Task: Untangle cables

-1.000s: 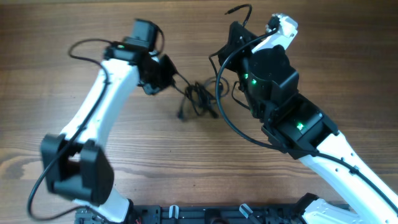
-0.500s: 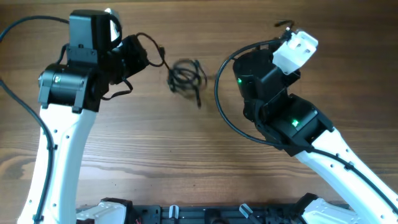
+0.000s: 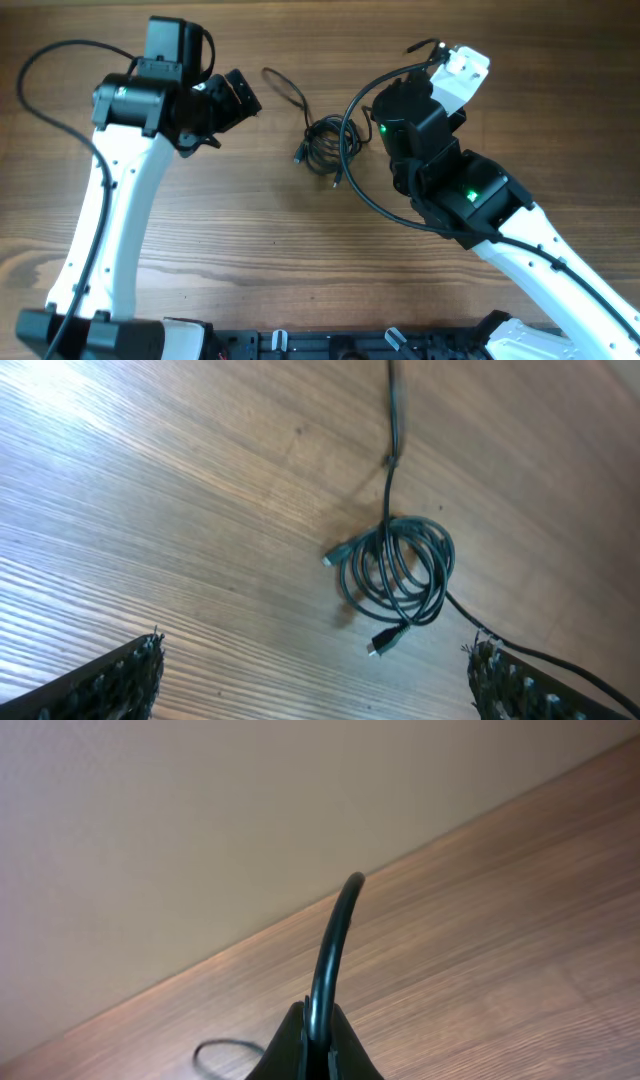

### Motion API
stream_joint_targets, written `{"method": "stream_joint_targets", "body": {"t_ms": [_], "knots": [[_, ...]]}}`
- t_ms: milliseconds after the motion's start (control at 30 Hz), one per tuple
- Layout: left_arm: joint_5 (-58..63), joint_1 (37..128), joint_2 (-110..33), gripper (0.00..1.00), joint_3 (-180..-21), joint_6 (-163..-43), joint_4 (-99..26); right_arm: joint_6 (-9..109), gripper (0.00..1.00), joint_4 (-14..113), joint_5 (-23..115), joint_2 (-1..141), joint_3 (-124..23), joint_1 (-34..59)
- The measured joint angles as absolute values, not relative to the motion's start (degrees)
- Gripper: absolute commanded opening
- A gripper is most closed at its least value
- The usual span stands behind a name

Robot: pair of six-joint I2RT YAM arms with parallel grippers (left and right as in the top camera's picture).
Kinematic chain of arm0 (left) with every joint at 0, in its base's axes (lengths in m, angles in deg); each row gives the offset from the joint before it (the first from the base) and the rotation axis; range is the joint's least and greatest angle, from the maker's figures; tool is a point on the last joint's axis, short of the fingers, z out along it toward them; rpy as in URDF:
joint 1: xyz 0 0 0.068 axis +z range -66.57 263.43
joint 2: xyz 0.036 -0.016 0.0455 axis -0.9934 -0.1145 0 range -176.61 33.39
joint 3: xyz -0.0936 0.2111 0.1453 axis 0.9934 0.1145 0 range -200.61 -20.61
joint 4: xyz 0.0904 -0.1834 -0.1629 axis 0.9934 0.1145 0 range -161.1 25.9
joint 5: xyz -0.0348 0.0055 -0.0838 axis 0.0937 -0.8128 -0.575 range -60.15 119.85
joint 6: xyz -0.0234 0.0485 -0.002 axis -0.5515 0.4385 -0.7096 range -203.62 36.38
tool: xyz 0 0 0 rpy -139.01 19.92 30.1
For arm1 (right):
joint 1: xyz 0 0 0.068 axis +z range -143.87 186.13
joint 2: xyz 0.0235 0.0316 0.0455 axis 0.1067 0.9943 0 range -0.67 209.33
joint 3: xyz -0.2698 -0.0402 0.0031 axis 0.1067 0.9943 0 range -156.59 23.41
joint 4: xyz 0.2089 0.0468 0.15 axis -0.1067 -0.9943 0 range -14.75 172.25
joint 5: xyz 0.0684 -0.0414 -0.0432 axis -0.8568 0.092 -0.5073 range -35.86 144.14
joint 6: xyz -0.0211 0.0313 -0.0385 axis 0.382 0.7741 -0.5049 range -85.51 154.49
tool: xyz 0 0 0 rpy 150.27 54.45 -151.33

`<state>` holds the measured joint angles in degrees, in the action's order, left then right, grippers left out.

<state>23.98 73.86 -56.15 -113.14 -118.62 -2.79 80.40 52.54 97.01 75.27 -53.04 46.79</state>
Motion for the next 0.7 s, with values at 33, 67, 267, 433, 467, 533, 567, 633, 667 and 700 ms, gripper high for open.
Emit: {"method": "stream_joint_targets", "body": {"t_ms": [33, 67, 267, 433, 467, 533, 567, 633, 667, 700], "knots": [[22.7, 73.8, -56.8, 0.99, -113.1, -118.3, -2.7, 80.4, 0.04, 53.3, 95.3, 75.3, -53.0, 46.8], [20.7, 73.7, -57.9, 0.99, -113.1, -117.4, -2.7, 80.4, 0.04, 54.2, 93.5, 75.5, -53.0, 46.8], [16.4, 69.6, -61.9, 1.00, -113.1, -114.2, 0.4, 79.1, 0.04, 70.9, 85.0, 75.9, -52.9, 46.8], [16.9, 69.1, -62.4, 1.00, -113.1, -113.6, 1.2, 71.0, 0.04, 90.0, 80.3, 71.6, -52.8, 46.8], [16.9, 69.1, -62.4, 1.00, -113.1, -113.6, 1.1, 70.1, 0.04, 92.5, 79.6, 70.0, -52.8, 46.8], [16.9, 69.1, -62.4, 1.00, -113.1, -113.6, 0.8, 69.3, 0.04, 96.9, 79.3, 68.4, -52.8, 46.8], [16.9, 69.1, -62.4, 1.00, -113.1, -113.6, 0.7, 68.9, 0.05, 99.6, 79.1, 67.9, -52.9, 46.8], [16.9, 69.1, -62.4, 1.00, -113.1, -113.6, 0.6, 68.6, 0.04, 104.4, 78.6, 67.8, -52.9, 46.8], [16.9, 69.1, -62.4, 1.00, -113.1, -113.6, 0.7, 68.6, 0.05, 106.4, 78.1, 67.8, -52.9, 46.8], [16.9, 69.1, -62.4, 1.00, -113.1, -113.6, 0.7, 68.6, 0.05, 108.8, 77.2, 67.8, -52.9, 46.8]]}}
